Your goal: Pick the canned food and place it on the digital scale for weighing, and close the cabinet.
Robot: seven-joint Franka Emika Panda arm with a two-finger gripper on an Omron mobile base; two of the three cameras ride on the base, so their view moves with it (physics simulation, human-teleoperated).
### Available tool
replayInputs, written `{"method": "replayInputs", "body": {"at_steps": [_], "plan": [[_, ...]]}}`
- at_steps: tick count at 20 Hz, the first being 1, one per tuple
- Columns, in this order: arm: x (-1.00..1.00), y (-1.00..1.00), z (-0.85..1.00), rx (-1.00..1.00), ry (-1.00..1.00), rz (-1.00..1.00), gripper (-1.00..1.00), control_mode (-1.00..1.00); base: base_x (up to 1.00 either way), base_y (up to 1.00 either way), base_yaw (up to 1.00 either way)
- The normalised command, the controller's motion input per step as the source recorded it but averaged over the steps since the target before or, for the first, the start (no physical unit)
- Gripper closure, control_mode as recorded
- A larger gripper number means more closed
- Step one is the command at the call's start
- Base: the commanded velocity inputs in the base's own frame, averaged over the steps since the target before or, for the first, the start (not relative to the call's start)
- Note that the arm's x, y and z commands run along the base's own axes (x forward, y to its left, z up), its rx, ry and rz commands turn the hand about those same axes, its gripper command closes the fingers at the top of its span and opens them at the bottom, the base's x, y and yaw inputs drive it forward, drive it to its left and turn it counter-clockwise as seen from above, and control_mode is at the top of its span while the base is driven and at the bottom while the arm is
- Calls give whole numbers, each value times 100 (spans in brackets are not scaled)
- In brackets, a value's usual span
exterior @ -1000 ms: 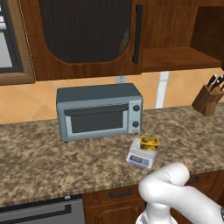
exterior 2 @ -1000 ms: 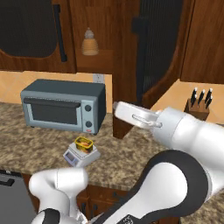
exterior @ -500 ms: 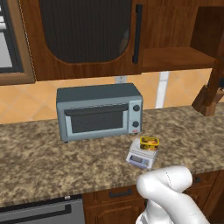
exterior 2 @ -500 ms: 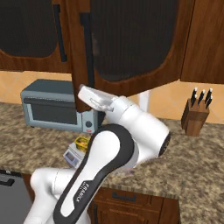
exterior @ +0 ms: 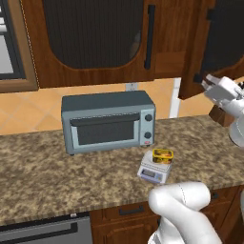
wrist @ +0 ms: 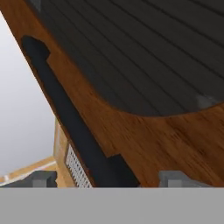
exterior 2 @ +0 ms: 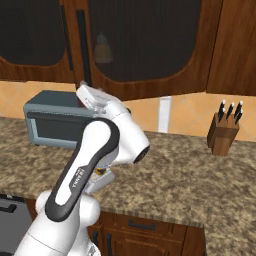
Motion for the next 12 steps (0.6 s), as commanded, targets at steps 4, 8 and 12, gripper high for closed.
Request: {"method": "replayInputs", "body": {"at_steps": [4,8,12], "plan": [[100,53,0,-1,13,-10,-100,-100,0,0,0],[100,94,0,-10,9,-28,-100,-100,0,0,0],[100,81,0,-10,3,-30,-100,-100,0,0,0]]}}
